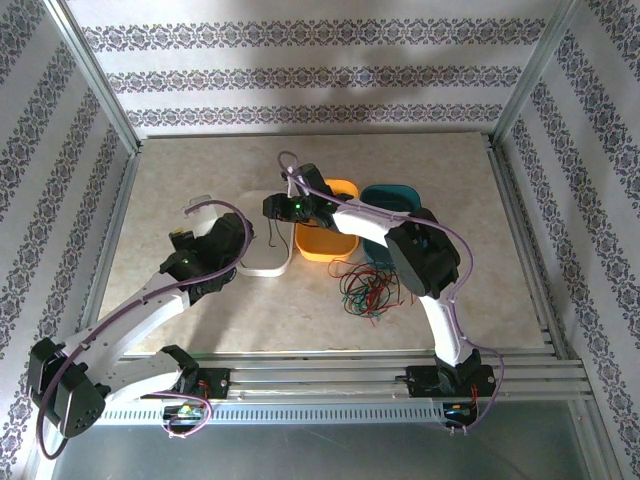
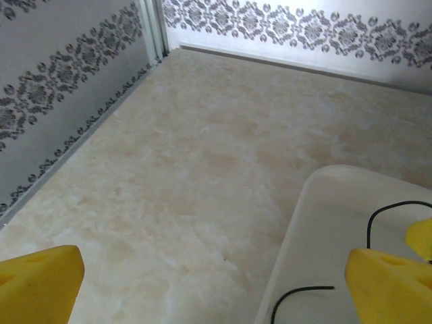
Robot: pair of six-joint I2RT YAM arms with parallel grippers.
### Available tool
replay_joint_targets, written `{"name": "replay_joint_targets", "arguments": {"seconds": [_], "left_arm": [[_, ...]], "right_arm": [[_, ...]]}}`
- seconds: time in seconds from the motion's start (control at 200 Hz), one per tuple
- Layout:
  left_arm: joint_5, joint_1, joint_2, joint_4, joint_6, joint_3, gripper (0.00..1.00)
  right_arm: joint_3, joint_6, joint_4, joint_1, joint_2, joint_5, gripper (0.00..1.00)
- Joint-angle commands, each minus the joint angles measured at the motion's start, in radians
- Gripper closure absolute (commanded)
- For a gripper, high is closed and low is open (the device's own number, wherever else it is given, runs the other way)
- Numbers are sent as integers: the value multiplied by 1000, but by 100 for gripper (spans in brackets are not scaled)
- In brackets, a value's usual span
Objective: Untangle the cables
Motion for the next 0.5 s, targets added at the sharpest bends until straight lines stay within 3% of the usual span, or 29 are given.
{"name": "replay_joint_targets", "arguments": {"seconds": [0.0, 0.26, 0.495], "left_arm": [[48, 6, 11, 55, 38, 37, 1], [198, 6, 46, 183, 120, 35, 1], [528, -17, 153, 356, 231, 37, 1]], "right_arm": [[-6, -91, -40, 20, -115, 93, 52], [-158, -195, -62, 1, -385, 274, 45], [-429, -290, -189, -36, -719, 326, 47]]}}
